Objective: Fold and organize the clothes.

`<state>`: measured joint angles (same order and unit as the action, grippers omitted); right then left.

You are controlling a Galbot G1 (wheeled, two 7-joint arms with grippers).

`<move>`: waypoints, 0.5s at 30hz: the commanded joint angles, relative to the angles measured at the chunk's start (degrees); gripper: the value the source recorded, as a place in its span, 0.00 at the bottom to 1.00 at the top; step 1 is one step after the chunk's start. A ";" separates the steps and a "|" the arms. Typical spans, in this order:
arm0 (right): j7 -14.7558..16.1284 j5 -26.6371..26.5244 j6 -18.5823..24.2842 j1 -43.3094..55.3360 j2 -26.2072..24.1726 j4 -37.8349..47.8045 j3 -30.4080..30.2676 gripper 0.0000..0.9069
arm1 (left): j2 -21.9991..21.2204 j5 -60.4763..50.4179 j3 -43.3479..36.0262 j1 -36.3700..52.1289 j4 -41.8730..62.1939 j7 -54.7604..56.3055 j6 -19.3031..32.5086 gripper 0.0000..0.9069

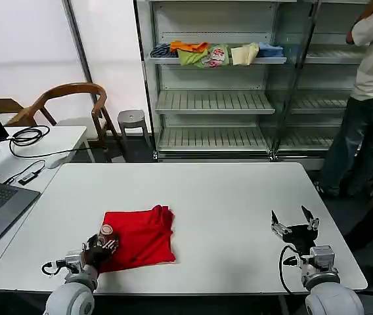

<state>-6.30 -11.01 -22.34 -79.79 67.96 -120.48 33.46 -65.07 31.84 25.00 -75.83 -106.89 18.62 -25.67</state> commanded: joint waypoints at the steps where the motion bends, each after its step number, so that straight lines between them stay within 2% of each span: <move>1: -0.01 -0.05 -0.04 -0.01 -0.02 0.03 0.06 1.00 | -0.15 0.04 -0.17 -0.20 0.52 0.10 0.17 0.03; 11: 0.02 -0.08 0.04 -0.33 -0.19 -0.02 0.30 1.00 | -0.58 -0.75 -0.40 -0.22 -0.04 -1.33 0.35 0.02; 15: 0.01 -0.09 0.03 -0.42 -0.20 -0.25 0.35 1.00 | 0.87 -0.75 1.56 -0.24 -2.02 -3.32 -0.18 0.02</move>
<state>-6.27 -11.07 -22.33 -80.16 67.76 -120.59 33.77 -65.40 31.26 24.79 -75.97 -107.10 17.38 -25.44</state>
